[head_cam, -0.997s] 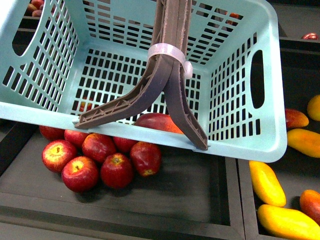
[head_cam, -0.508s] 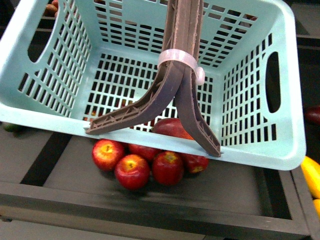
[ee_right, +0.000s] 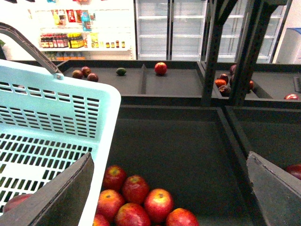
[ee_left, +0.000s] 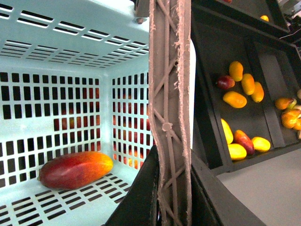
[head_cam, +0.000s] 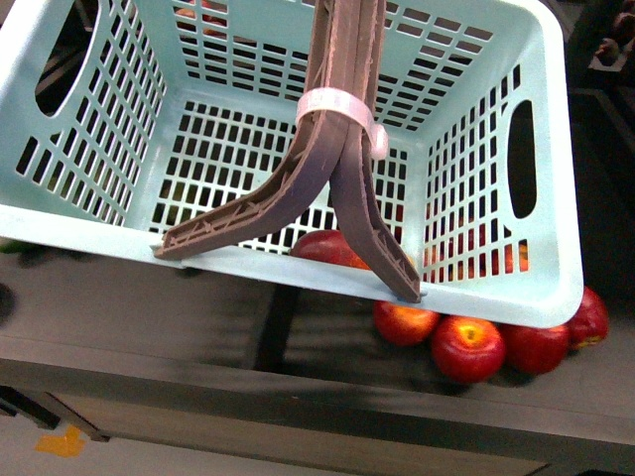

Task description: Pick mango and avocado into basket

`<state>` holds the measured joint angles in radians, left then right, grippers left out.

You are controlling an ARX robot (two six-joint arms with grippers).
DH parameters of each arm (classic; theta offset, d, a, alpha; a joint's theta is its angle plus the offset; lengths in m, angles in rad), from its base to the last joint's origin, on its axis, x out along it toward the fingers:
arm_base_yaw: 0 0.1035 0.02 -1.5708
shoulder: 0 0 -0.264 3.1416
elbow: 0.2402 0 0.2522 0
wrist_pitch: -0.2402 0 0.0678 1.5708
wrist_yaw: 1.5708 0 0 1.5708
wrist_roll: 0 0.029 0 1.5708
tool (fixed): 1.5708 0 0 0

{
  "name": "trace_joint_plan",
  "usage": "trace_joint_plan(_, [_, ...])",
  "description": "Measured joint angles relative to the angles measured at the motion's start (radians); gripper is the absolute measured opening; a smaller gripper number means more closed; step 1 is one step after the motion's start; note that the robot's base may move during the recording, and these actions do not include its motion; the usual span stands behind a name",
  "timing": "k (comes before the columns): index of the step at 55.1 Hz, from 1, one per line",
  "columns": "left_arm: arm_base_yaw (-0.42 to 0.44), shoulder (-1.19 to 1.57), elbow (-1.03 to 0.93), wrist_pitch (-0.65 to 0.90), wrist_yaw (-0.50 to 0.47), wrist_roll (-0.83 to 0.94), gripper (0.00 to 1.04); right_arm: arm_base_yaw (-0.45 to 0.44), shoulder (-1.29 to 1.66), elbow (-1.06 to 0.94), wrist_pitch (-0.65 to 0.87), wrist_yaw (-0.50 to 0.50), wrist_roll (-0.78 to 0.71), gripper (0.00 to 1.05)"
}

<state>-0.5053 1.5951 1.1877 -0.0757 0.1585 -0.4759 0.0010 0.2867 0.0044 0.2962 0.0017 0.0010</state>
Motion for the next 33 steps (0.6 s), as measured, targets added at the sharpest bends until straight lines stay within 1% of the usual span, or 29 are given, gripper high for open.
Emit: trace_joint_plan(33, [0.001, 0.0, 0.0, 0.0, -0.007, 0.003, 0.12, 0.0, 0.001, 0.0, 0.0, -0.001, 0.0, 0.97])
